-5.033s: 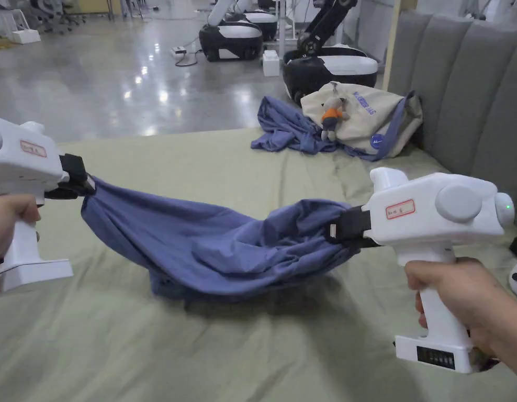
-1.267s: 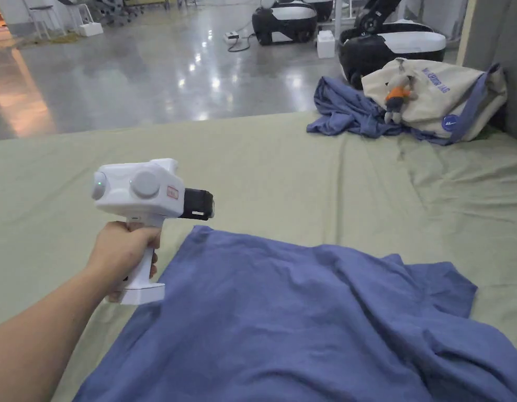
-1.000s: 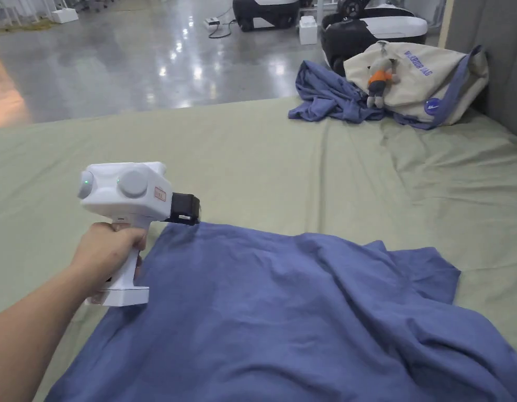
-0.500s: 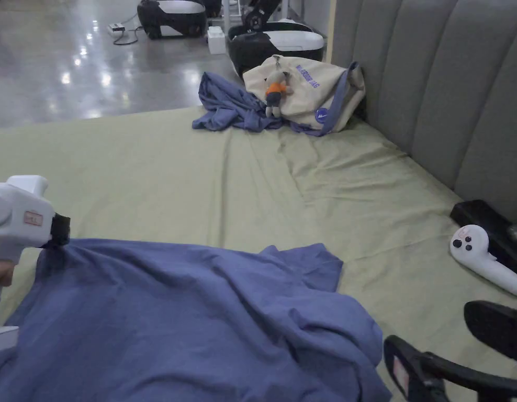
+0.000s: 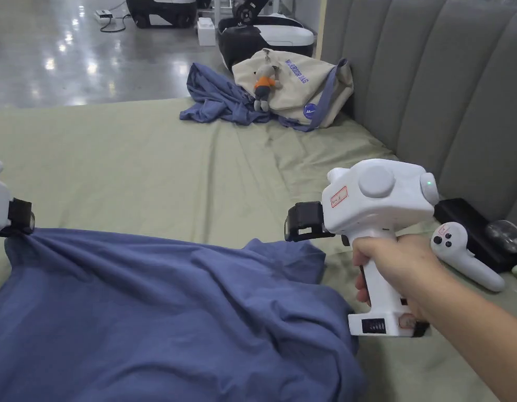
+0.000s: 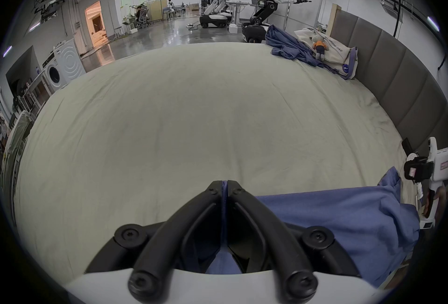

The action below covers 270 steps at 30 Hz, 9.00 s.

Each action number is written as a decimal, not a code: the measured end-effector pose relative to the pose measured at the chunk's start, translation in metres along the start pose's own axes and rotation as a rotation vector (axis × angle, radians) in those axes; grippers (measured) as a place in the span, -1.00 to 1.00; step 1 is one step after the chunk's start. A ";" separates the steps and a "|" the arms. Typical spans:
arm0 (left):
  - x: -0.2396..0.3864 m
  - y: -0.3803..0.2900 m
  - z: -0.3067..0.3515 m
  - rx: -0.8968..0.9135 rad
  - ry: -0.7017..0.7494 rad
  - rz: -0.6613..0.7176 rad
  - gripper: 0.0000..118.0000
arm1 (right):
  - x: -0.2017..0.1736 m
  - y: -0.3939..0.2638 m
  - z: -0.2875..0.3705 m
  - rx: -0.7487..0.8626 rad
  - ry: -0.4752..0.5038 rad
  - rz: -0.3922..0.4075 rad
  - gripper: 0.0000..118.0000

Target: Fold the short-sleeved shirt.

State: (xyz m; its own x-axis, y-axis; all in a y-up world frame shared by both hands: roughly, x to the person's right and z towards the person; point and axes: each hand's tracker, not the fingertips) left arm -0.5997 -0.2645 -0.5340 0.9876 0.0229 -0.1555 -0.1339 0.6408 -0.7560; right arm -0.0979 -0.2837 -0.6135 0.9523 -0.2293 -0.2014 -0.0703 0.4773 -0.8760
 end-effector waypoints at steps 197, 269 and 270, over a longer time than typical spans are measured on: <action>-0.059 -0.072 0.096 0.116 0.127 0.117 1.00 | -0.066 -0.311 0.266 0.666 0.079 0.369 -0.96; -0.054 -0.070 0.060 0.000 0.021 0.126 -0.89 | -0.060 0.080 0.004 0.127 -0.043 0.158 -0.89; -0.053 -0.069 0.064 0.015 0.005 0.135 -0.89 | -0.059 0.077 0.012 0.147 -0.048 0.160 -0.89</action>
State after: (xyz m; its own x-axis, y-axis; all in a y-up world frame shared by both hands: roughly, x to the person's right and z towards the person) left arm -0.6376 -0.2607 -0.4324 0.9601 0.1063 -0.2587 -0.2647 0.6434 -0.7183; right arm -0.1559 -0.2234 -0.6637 0.9458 -0.1016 -0.3084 -0.1810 0.6236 -0.7605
